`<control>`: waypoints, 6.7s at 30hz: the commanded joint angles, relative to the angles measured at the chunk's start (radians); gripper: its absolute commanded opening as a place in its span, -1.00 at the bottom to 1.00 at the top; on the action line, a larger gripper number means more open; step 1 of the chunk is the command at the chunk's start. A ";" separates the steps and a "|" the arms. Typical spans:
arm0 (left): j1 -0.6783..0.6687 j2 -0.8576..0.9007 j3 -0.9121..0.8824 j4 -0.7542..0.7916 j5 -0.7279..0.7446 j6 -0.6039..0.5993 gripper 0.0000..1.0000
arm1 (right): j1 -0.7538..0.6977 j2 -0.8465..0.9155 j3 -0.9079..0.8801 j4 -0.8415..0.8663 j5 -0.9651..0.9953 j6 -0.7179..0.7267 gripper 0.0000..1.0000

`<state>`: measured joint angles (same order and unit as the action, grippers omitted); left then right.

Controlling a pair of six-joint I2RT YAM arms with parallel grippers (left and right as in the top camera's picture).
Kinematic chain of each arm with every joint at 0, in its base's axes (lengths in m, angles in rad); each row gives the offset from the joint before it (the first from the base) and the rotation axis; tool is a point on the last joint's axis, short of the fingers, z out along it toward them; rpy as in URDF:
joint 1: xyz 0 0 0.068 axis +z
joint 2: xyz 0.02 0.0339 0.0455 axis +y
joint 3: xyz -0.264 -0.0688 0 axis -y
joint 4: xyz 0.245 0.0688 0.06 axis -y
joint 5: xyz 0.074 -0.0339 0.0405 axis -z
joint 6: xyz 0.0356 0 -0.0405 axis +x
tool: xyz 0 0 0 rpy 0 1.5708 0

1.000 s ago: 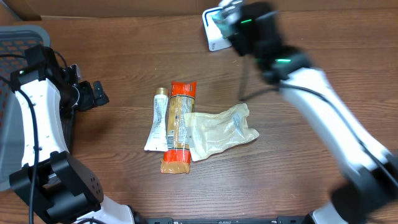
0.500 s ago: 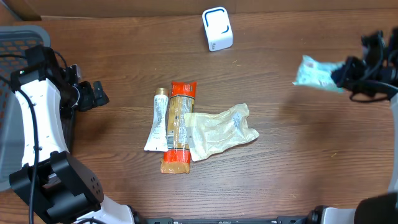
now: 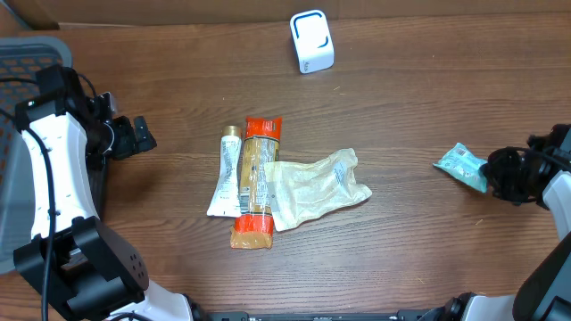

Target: Scan the item barcode

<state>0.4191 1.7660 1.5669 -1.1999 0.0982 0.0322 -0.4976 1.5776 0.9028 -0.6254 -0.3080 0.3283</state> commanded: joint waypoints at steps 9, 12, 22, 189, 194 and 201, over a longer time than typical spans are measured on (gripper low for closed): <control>0.012 0.007 0.012 0.000 0.003 -0.017 0.99 | -0.003 -0.014 -0.003 -0.034 -0.029 0.046 0.04; 0.012 0.007 0.012 0.000 0.003 -0.017 0.99 | -0.003 -0.020 0.015 -0.073 -0.075 0.045 0.05; 0.012 0.007 0.012 0.000 0.003 -0.017 0.99 | 0.005 -0.105 0.130 -0.235 -0.246 0.031 0.09; 0.006 0.007 0.012 0.000 0.003 -0.017 0.99 | 1.210 0.539 0.720 -0.481 0.605 -0.014 0.56; 0.006 0.007 0.012 0.000 0.003 -0.017 0.99 | 1.210 0.555 0.719 -0.529 0.609 -0.025 0.57; 0.006 0.007 0.012 0.000 0.003 -0.017 0.99 | 1.209 0.576 0.668 -0.567 0.718 -0.025 0.55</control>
<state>0.4191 1.7660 1.5669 -1.1999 0.0978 0.0319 0.7094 2.1330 1.6028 -1.1877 0.3424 0.3019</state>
